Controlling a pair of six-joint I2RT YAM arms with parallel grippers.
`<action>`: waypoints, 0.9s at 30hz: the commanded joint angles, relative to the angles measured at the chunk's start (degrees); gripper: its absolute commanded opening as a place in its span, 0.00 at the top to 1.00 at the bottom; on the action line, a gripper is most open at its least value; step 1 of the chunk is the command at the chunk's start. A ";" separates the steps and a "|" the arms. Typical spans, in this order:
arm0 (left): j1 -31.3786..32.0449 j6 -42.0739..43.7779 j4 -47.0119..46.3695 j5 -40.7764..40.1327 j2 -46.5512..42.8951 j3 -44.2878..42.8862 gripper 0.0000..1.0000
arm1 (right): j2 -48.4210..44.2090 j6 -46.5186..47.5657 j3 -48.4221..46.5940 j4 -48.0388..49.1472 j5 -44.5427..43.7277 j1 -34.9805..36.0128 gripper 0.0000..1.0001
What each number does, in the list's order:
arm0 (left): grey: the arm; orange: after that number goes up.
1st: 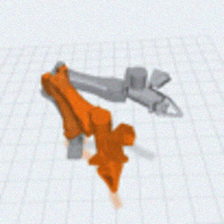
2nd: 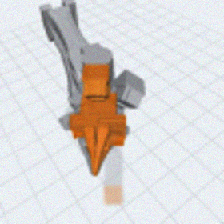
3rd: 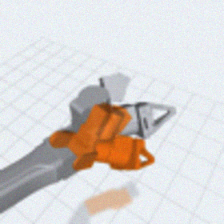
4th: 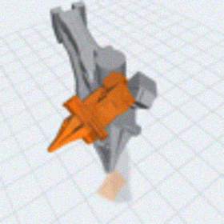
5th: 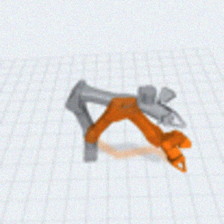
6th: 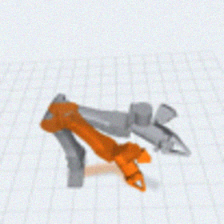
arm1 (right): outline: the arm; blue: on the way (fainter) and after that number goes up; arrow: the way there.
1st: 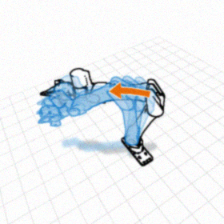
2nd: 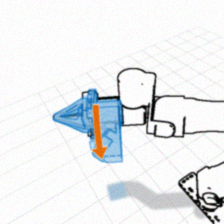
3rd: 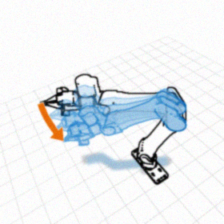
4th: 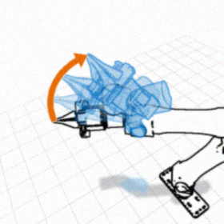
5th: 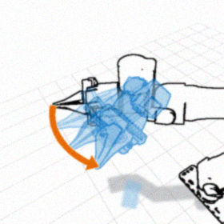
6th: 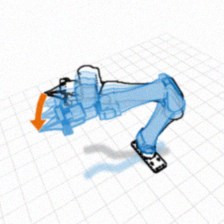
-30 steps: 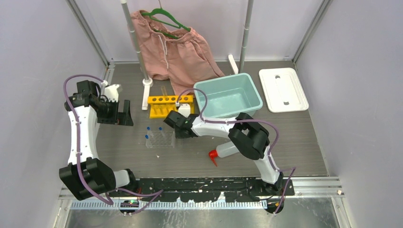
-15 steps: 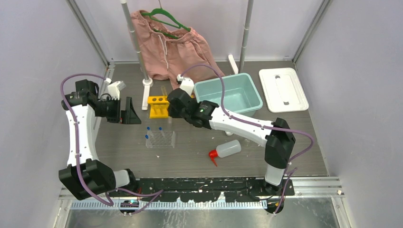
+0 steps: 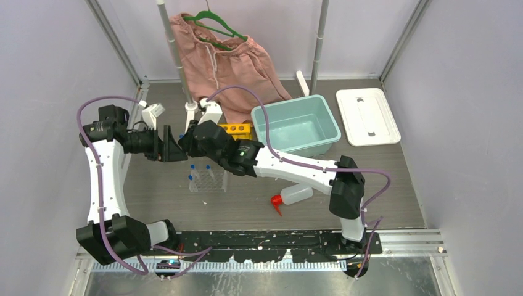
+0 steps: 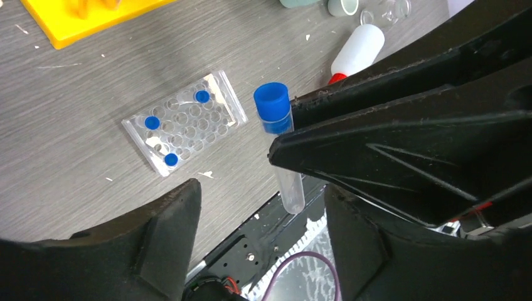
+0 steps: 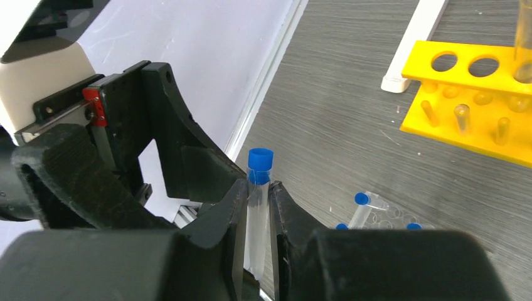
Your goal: Organize the chemistry lab equipment
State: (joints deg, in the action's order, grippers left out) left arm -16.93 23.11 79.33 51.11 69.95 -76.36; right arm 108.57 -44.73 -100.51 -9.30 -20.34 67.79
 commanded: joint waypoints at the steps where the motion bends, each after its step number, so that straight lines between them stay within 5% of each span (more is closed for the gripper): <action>1: 0.20 1.11 0.34 2.33 -0.55 0.09 0.34 | -0.74 -0.69 -1.01 6.96 0.26 0.61 0.99; 10: 0.17 2.23 1.00 2.02 -0.04 0.59 0.79 | -0.40 -1.38 -0.42 8.52 0.64 0.74 0.97; 14: 0.21 3.61 1.59 1.37 -0.44 0.51 0.99 | 0.98 -2.10 -3.35 3.77 2.25 0.15 0.67; 19: 0.16 7.62 2.54 0.96 -1.96 0.99 1.00 | 3.87 -3.86 -10.72 -6.88 7.75 -2.29 0.57; 27: 0.22 12.51 2.16 0.13 -5.27 2.79 1.00 | 4.42 -4.33 -13.96 -12.22 17.15 -5.19 0.57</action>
State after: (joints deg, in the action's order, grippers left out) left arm -16.84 32.14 81.10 50.89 67.07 -74.00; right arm 113.19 -48.49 -109.80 -18.31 -9.37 63.88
